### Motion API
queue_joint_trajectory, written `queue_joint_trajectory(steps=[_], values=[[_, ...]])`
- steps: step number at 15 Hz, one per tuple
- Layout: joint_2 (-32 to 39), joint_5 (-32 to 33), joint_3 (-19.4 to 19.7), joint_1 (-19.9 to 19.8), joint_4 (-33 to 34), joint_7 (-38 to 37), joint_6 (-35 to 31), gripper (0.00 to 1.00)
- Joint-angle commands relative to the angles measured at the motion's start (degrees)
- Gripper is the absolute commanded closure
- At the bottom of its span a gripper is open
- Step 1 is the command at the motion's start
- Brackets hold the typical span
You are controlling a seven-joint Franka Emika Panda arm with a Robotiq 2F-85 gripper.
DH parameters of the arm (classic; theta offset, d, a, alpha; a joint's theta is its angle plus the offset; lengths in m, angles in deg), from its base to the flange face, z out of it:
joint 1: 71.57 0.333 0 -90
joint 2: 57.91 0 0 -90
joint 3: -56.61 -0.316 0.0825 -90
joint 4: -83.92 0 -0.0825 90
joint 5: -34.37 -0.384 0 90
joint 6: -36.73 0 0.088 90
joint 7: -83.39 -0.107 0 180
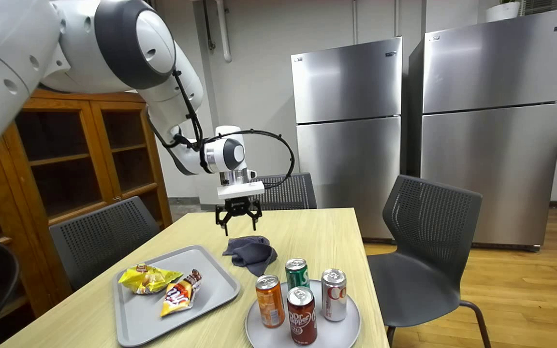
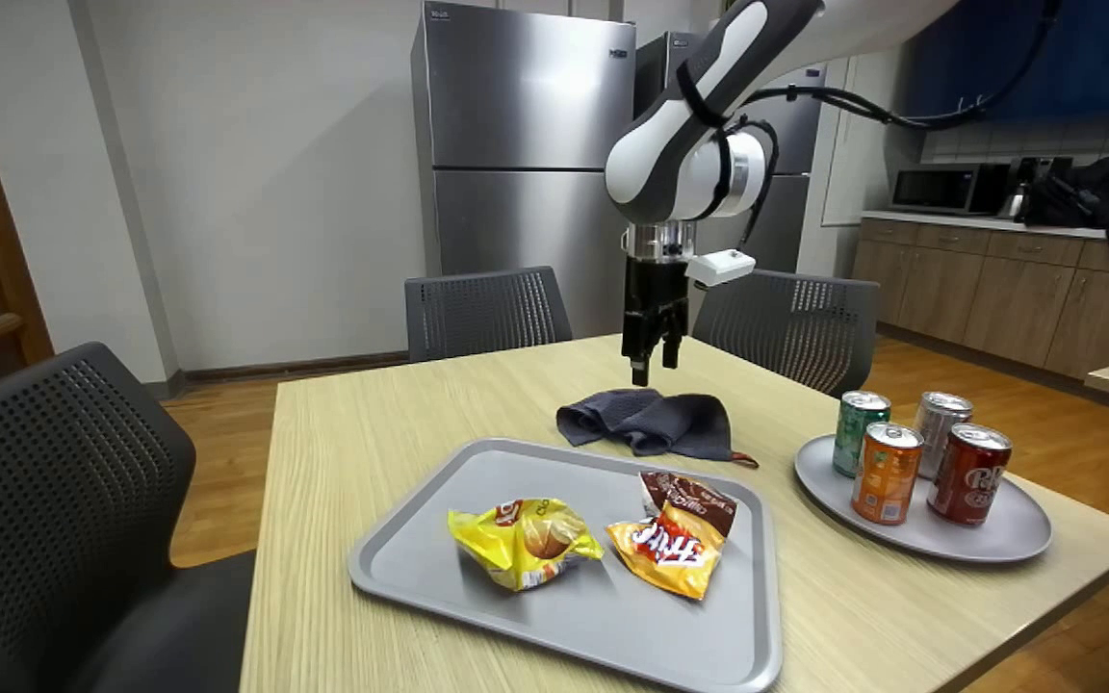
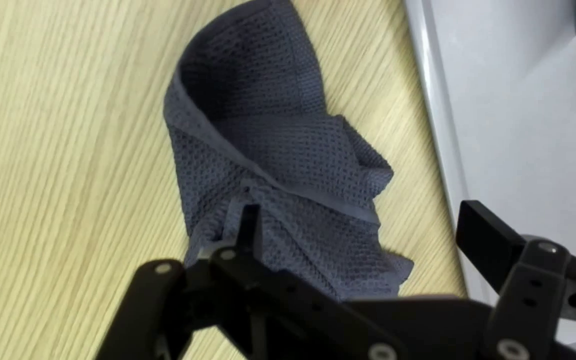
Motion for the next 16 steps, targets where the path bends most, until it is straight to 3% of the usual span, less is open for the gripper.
queue_joint_trajectory(steps=[1,16], values=[[-5.36,-1.61,-0.82,-0.02,-7.31,-4.04,0.06,0.0],[-17.36,-2.71,-4.44,0.88,-27.01,-2.08,-3.8,0.0]])
